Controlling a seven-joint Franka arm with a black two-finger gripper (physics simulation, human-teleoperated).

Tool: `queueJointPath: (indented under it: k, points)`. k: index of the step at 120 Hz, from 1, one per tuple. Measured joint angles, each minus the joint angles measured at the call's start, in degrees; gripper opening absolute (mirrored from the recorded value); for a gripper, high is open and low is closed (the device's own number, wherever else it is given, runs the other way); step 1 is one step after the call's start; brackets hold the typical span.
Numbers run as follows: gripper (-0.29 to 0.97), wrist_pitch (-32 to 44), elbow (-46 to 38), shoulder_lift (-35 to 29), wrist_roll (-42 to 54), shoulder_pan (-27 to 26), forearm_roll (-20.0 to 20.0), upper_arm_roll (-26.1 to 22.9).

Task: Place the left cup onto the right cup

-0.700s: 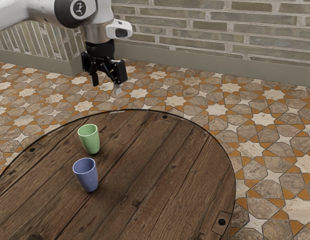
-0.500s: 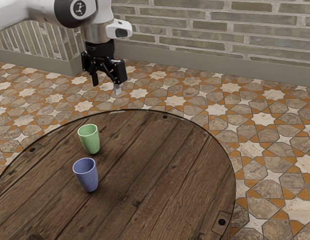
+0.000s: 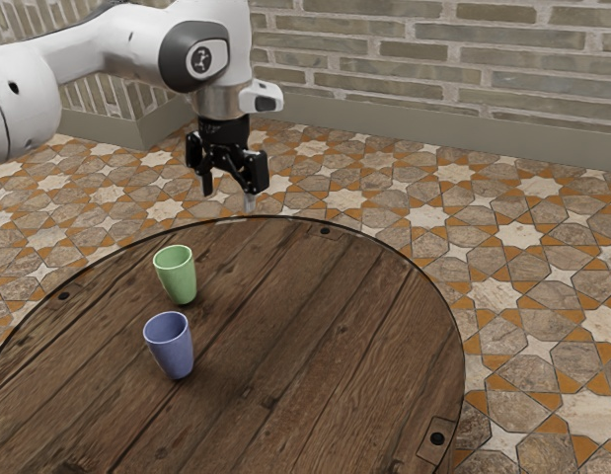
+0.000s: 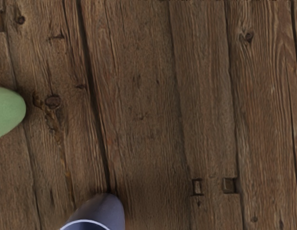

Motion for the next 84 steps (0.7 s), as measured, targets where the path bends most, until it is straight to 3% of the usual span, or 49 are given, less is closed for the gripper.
queueJointPath:
  k: [45,84]
  points:
    - [0.68,4.61,-2.22,0.14,0.08,6.15,0.07,-0.04]
    - [0.68,11.95,-12.26,-2.37,0.01,9.69,-0.24,-0.07]
